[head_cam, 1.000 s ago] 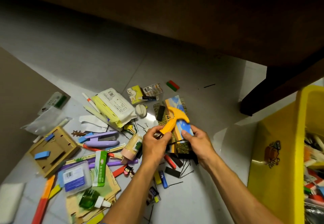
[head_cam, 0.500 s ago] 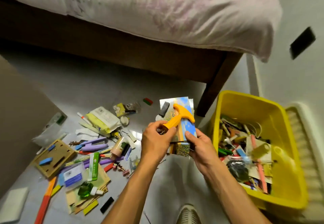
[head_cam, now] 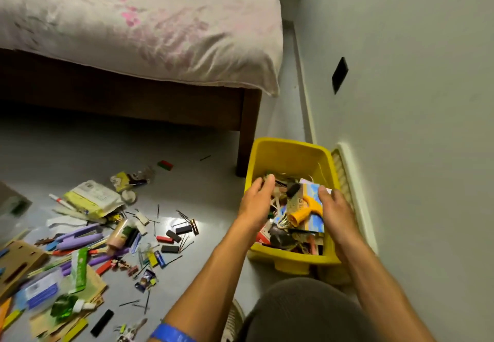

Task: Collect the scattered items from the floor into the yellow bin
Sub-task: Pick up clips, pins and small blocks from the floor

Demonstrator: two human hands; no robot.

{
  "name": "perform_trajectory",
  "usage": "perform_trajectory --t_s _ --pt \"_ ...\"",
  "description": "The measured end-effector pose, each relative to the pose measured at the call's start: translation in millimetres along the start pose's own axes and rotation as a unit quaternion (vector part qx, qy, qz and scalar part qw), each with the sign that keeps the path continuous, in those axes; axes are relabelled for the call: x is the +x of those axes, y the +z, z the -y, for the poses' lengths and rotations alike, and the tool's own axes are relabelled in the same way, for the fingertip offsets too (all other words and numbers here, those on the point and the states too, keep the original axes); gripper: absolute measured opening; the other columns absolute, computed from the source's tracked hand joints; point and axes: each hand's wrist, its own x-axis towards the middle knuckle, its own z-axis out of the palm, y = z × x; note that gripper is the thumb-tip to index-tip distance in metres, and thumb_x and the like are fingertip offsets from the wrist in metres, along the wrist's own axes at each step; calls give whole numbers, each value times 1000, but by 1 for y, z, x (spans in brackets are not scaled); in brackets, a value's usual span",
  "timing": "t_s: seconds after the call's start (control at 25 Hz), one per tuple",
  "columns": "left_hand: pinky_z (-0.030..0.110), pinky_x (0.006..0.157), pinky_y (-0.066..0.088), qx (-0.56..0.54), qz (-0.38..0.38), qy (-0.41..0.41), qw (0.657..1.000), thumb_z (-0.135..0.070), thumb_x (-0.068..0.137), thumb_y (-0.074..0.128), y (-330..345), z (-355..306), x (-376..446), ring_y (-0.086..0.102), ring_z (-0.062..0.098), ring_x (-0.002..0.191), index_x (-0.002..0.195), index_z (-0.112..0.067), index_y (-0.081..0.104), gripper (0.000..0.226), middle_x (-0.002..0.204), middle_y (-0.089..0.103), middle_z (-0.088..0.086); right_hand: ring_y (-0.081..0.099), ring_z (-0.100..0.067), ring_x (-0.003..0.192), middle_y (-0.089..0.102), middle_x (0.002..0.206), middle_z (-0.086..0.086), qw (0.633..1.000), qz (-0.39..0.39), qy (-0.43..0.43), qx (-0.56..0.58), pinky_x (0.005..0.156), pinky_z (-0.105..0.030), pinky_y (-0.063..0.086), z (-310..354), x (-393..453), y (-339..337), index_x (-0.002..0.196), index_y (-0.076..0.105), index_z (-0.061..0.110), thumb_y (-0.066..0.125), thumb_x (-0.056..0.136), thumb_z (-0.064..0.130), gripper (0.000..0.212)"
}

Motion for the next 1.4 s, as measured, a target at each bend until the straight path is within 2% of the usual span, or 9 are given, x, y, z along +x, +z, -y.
perform_trajectory --t_s 0.2,0.4,0.6,0.72,1.04,1.12,1.2,1.28,1.4 --pt "14 57 43 -31 -82 -29 996 -48 99 42 -50 36 -4 55 -7 69 64 -58 61 42 67 60 -31 59 -16 113 58 134 -1 992 100 20 81 91 -33 50 -1 -12 56 136 53 21 51 100 34 38" --pt "28 86 40 -31 -136 -113 984 -37 97 51 -111 121 7 51 9 105 130 -31 56 34 122 56 -9 66 -19 82 69 108 -14 973 228 15 27 64 -26 54 -9 -34 152 107 64 20 55 98 16 13" --pt "29 90 47 83 -206 -169 960 -21 92 60 -175 211 25 59 13 104 116 -28 64 26 121 64 -5 63 -15 96 69 108 5 925 216 -198 -241 83 -26 48 -35 -36 249 109 69 22 60 94 23 18" --pt "31 85 52 242 -234 -140 931 -18 90 59 -198 247 38 59 16 99 107 -31 65 22 110 64 -5 62 -21 105 67 119 4 892 268 -212 -295 88 -31 48 -62 -32 301 118 65 25 57 93 20 27" --pt "36 85 36 583 -50 38 810 -10 93 54 -217 281 82 47 26 107 124 -16 58 32 125 57 5 53 -28 101 58 116 -7 886 211 -197 -363 82 -35 44 -120 16 359 125 53 16 58 93 18 32" --pt "33 82 40 493 -84 -2 866 -19 93 54 -218 278 80 53 23 99 118 -18 61 25 111 63 6 56 -27 95 61 107 -6 897 189 -173 -359 77 -31 43 -118 23 367 115 58 14 59 93 15 23" --pt "35 75 50 165 -210 -127 955 -20 91 52 -218 272 80 58 20 81 107 -23 63 20 94 64 7 61 -23 86 66 93 -5 956 166 -69 -233 70 -28 44 -111 21 367 105 64 15 61 88 11 18" --pt "38 64 53 -248 -265 -191 912 -11 92 42 -216 263 82 60 24 69 96 -16 65 24 83 61 12 64 -16 75 70 84 -3 967 245 16 -60 67 -29 51 -103 10 357 99 69 20 67 84 14 16" --pt "36 65 50 -488 -219 -190 823 -26 96 41 -220 253 81 65 29 73 98 -6 67 33 82 66 15 66 -5 76 73 89 9 935 344 -68 -58 67 -18 53 -100 -10 343 93 72 31 68 85 28 9"
